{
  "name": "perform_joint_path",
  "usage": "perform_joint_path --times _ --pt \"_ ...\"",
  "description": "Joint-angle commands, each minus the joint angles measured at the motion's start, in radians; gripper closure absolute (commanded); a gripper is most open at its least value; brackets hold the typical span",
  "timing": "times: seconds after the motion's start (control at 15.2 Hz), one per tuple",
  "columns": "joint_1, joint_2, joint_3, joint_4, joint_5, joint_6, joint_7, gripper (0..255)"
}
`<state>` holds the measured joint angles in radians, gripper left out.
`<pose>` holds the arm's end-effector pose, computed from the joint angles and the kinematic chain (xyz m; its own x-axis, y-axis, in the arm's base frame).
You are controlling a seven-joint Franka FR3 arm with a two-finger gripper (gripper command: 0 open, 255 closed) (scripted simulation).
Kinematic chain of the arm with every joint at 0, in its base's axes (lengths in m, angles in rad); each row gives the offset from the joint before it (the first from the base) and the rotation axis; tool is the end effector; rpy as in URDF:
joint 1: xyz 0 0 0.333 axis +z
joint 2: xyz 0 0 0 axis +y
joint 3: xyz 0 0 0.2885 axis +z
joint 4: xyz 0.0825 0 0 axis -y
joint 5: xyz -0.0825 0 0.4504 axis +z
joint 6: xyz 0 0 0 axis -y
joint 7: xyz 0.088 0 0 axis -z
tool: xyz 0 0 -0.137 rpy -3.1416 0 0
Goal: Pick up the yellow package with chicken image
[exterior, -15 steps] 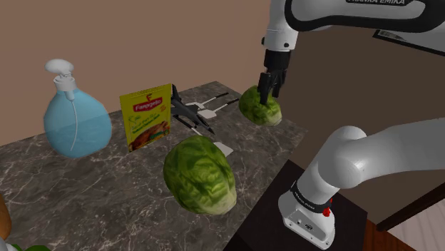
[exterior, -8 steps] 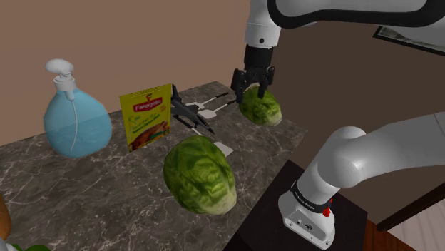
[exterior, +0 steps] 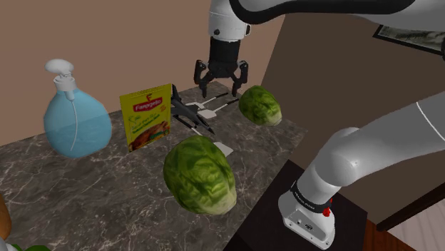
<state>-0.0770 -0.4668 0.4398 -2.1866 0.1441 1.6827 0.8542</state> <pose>0.4510 0.1992 0.4783 0.8459 -0.5333 -0.0091 -0.5306 -0.8430 0.0884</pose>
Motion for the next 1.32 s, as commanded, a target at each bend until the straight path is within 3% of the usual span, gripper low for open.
perform_joint_path --times 0.0,0.26,0.59,1.25 --pt "-0.027 0.069 0.057 0.074 -0.022 0.011 0.134 0" --pt "-0.077 0.232 0.165 0.232 -0.112 0.020 0.393 0" --pt "-0.088 0.488 0.269 0.481 -0.308 -0.032 0.734 0" --pt "-0.079 0.508 0.263 0.400 -0.327 0.062 0.772 0"
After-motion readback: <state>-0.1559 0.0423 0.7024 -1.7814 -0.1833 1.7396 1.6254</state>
